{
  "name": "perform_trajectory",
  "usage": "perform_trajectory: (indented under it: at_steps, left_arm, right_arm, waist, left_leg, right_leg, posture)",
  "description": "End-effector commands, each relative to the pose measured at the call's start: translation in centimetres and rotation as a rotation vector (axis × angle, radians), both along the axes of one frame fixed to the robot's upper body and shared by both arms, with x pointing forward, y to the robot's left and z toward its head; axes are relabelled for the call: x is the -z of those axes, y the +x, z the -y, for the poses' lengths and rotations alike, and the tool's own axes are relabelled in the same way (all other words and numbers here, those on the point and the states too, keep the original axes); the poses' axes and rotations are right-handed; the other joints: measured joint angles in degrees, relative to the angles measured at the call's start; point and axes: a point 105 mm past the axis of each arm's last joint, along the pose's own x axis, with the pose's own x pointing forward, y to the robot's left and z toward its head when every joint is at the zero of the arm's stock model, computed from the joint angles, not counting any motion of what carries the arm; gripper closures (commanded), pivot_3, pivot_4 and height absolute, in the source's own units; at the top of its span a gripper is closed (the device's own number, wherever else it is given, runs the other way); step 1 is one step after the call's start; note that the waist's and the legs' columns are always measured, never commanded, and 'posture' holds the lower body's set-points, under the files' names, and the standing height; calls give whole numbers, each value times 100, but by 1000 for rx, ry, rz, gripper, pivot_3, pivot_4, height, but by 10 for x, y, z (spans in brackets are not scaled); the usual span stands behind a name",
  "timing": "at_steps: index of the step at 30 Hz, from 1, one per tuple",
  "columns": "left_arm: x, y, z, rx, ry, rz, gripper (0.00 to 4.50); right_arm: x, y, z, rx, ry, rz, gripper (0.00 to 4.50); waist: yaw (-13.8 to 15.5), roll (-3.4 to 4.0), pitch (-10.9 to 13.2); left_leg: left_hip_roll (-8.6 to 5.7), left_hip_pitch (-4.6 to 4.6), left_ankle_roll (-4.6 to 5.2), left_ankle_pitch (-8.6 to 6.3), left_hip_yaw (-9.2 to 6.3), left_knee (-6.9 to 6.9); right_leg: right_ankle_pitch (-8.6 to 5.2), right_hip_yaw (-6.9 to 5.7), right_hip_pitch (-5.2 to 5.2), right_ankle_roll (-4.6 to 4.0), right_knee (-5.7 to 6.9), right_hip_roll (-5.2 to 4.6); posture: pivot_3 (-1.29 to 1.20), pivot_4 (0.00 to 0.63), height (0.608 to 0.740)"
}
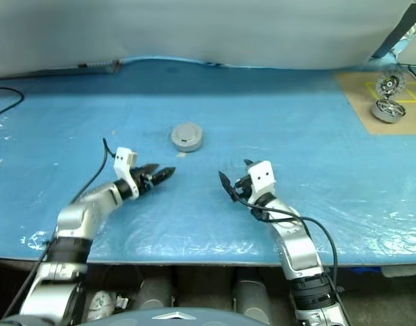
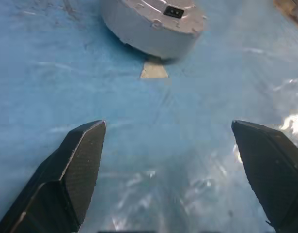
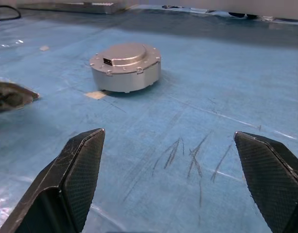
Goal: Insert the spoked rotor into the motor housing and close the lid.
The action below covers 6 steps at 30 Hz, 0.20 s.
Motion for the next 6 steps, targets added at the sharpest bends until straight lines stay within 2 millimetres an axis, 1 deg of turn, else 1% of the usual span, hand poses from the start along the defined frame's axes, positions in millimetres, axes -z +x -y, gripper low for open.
perform_trajectory:
  at_steps: [1, 4, 6]
  left_arm:
    - [-29, -4, 6, -21, 96, 252, 67]
    - [-35, -11, 14, -15, 142, 370, 67]
    - [-36, -15, 20, -22, 111, 393, 67]
  right_arm:
    - [-14, -5, 2, 1, 20, 54, 0]
    - [-12, -7, 2, 2, 4, 58, 0]
    - [-8, -10, 1, -9, -33, 61, 0]
  waist:
    - [28, -1, 1]
    - [31, -2, 1]
    - [23, -2, 1]
  left_leg:
    - [3, 2, 1, 0, 0, 0]
    - [3, -10, 2, 0, 0, 2]
    - [2, -27, 1, 0, 0, 2]
  right_leg:
    - [-1, -2, -3, 3, -1, 0]
    - [-1, -4, -17, 6, -3, -1]
    - [-1, -2, -21, 6, -7, 0]
  posture:
    - [0, 150, 740]
    - [0, 150, 740]
    - [0, 150, 740]
